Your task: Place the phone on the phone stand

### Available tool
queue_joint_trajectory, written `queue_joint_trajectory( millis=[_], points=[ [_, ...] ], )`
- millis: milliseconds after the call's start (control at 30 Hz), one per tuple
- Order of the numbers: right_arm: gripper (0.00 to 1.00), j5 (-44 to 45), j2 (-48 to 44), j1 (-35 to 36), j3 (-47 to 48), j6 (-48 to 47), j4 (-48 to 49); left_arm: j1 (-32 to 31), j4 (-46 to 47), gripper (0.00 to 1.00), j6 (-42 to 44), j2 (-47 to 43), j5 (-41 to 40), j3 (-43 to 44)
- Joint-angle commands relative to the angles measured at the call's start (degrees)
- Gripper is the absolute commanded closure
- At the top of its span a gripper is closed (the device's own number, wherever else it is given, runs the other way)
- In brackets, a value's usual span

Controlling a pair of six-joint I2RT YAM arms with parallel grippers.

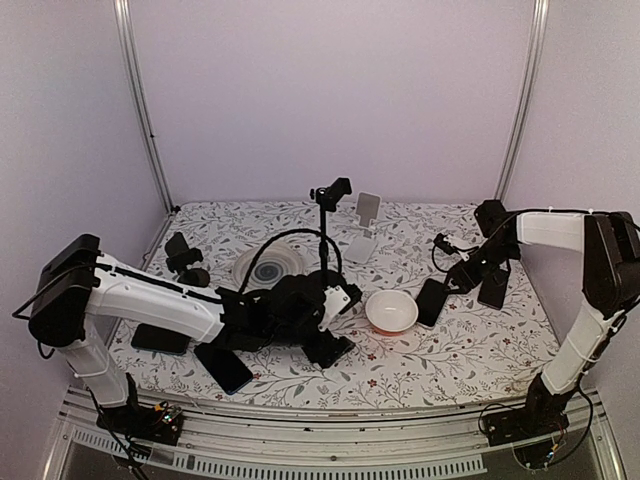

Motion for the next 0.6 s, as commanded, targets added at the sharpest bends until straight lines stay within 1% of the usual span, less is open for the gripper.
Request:
queue_joint_trajectory(
  millis=[0, 100, 167, 233, 300, 367, 400, 500, 567],
  points=[
    [0.49, 2.2, 1.7, 0.2, 0.3, -0.4, -2.4, -0.7, -0.1, 0.14, -0.1, 0.4, -1.4, 1.2],
    [0.52, -1.4, 1.6, 0.3, 0.4, -0.3, -2.7, -0.7, 0.3, 0.15, -0.3, 0.4, -1.0, 1.0],
    [0.57, -4.3, 1.1, 0.8, 0.1, -0.7, -3.0, -0.7, 0.1, 0.15, 0.0, 0.6, -0.8, 1.2],
    [0.65, -7.9, 0.2, 1.7, -0.3, -2.0, -4.2, -0.6, -0.2, 0.15, 0.6, 0.6, -1.1, 1.4],
    [0.74, -11.7, -0.8, 2.6, -1.2, -4.6, -5.6, -0.4, -0.5, 0.16, 1.2, 0.3, -1.1, 1.4],
    [0.86, -12.7, -1.6, 3.7, -2.1, -6.7, -5.8, -0.1, -0.8, 0.17, 1.6, -0.1, -0.3, 1.3],
    [0.9, -12.6, -1.8, 4.3, -2.6, -7.4, -5.7, 0.1, -0.8, 0.18, 1.7, -0.4, -0.1, 1.2],
    [0.95, -14.2, -1.8, 5.3, -3.6, -10.2, -6.5, 0.3, -0.8, 0.19, 1.9, -1.0, -0.4, 1.0],
    [0.96, -15.7, -2.0, 6.1, -4.7, -11.8, -6.7, 0.4, -0.6, 0.22, 1.9, -1.4, -0.6, 0.9]
  ],
)
